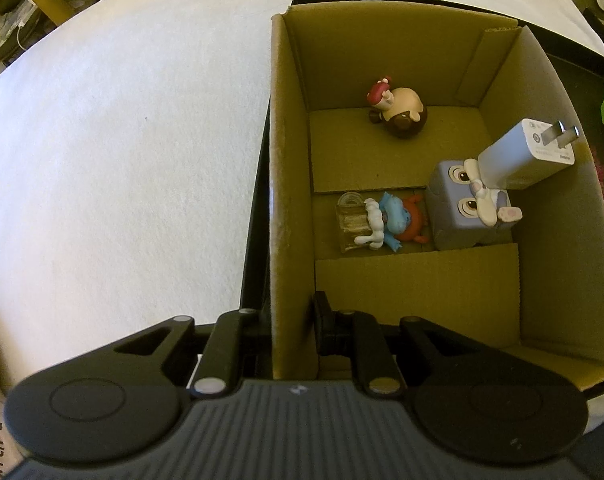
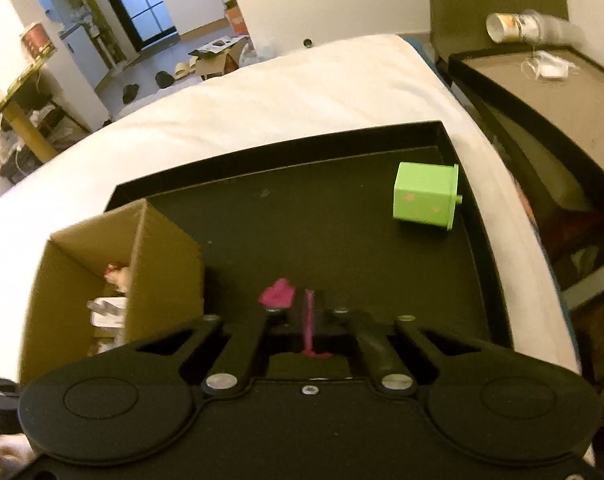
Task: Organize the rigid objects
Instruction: 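Move the right gripper to the pink dinosaur toy on the tray, then close the right gripper on the pink dinosaur toy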
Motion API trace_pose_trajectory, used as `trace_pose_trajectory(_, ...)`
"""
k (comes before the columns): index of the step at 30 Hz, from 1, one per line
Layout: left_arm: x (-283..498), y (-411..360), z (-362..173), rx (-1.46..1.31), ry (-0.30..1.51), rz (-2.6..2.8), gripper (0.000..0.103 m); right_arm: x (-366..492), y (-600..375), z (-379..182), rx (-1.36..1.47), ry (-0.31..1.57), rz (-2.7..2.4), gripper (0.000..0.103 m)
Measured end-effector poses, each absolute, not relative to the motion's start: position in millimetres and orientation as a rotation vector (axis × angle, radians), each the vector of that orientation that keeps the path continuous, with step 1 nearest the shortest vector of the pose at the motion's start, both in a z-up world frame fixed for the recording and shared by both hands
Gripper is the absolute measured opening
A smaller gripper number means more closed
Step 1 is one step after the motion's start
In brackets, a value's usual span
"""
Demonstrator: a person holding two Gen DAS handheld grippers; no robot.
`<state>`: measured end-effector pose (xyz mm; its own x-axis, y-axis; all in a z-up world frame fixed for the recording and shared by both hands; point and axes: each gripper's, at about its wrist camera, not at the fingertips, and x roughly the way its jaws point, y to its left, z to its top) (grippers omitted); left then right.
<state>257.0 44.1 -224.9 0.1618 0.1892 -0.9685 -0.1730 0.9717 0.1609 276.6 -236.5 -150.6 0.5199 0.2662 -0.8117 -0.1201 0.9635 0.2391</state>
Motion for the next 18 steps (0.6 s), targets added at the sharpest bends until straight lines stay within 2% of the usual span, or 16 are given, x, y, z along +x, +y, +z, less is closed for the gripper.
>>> trace_pose_trajectory(5,256,44,-224,0.006,1.381,0.245,0.015,273,-229,-147,0.09,0.979,0.233,0.0)
trace_pose_trajectory(11,255,42,-223,0.001,1.38,0.238,0.015,269,-241,-157,0.176,1.028,0.204,0.002)
trace_pose_trajectory(14,256,40,-223,0.001,1.378,0.237,0.015,267,-244,-163,0.227,1.058,0.217,0.009)
trace_pose_trajectory(16,256,40,-223,0.0,1.379,0.238,0.015,268,-243,-167,0.238,1.072,0.229,0.017)
trace_pose_trajectory(18,256,41,-223,-0.002,1.378,0.236,0.014,269,-239,-169,0.241,1.077,0.233,0.03)
